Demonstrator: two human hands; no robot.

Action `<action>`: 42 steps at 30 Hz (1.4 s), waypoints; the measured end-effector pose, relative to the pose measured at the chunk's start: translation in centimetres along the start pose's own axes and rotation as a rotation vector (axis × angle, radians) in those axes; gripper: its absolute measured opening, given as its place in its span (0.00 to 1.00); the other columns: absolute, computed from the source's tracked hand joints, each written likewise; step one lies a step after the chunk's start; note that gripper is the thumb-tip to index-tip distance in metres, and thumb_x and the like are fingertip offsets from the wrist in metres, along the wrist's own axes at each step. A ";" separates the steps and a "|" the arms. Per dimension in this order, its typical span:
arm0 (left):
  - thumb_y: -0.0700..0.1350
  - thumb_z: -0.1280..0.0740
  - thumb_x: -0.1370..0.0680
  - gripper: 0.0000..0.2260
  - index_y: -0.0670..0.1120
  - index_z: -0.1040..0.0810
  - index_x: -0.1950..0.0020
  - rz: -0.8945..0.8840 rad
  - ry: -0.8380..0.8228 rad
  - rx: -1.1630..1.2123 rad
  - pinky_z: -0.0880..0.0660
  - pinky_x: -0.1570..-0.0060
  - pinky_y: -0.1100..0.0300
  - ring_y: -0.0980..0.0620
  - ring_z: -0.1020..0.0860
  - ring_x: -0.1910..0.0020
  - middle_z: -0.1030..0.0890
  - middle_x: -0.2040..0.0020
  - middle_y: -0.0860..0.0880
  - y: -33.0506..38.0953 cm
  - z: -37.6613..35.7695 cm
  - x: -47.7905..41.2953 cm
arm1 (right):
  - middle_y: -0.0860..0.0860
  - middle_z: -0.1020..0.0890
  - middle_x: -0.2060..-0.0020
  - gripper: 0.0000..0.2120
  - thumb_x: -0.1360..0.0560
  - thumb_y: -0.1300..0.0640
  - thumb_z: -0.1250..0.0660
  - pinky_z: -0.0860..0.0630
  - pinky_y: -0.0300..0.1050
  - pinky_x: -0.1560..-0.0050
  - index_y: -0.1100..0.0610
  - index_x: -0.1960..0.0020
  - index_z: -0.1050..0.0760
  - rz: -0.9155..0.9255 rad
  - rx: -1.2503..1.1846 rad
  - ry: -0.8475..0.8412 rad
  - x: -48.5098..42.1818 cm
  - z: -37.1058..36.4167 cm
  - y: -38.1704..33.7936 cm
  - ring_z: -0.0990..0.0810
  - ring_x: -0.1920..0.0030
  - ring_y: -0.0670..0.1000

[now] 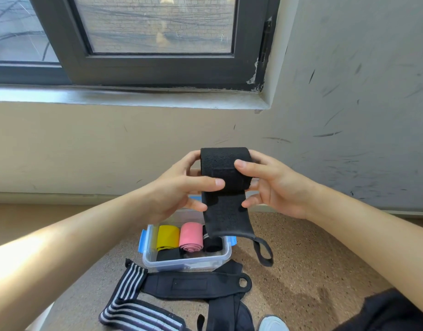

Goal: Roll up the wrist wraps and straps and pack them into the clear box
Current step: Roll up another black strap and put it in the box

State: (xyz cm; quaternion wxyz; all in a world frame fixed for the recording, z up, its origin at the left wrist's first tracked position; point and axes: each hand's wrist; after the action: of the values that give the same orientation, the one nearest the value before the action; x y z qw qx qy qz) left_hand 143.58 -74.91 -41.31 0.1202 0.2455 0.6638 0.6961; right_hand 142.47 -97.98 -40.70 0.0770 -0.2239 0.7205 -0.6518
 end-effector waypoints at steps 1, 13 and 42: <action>0.51 0.26 0.29 0.28 0.57 0.27 0.29 0.035 -0.013 0.010 0.21 0.63 0.58 0.47 0.16 0.48 0.16 0.40 0.49 0.1 0.0 0.1 | 0.55 0.19 0.41 0.24 0.23 0.51 0.28 0.18 0.45 0.63 0.54 0.29 0.28 0.024 0.000 0.017 0.0 0.0 0.0 0.17 0.47 0.56; 0.56 0.26 0.29 0.25 0.59 0.27 0.33 0.062 0.039 0.006 0.29 0.59 0.54 0.45 0.16 0.54 0.14 0.45 0.50 -0.7 0.2 -0.1 | 0.48 0.24 0.32 0.43 0.34 0.61 0.21 0.22 0.49 0.36 0.41 0.26 0.33 0.219 0.423 0.070 -0.8 0.4 1.9 0.22 0.32 0.50; 0.68 0.26 0.37 0.45 0.60 0.38 0.23 0.070 0.198 -0.574 0.21 0.43 0.56 0.60 0.21 0.43 0.23 0.36 0.60 -22.5 7.8 -3.9 | 0.54 0.19 0.52 0.26 0.33 0.58 0.21 0.18 0.53 0.50 0.50 0.38 0.25 -0.418 0.509 -0.259 -16.8 2.9 16.7 0.16 0.55 0.53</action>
State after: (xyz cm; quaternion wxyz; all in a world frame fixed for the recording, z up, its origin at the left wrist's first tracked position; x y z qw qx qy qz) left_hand 147.28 -68.07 -64.14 0.0954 0.1550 0.4396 0.8795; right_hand 154.81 -92.68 -60.36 0.0859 -0.4207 0.4579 -0.7784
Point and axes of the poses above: each hand's wrist, its own x-axis away from the middle knuckle, its own z-axis out of the back of the hand, y = z × x
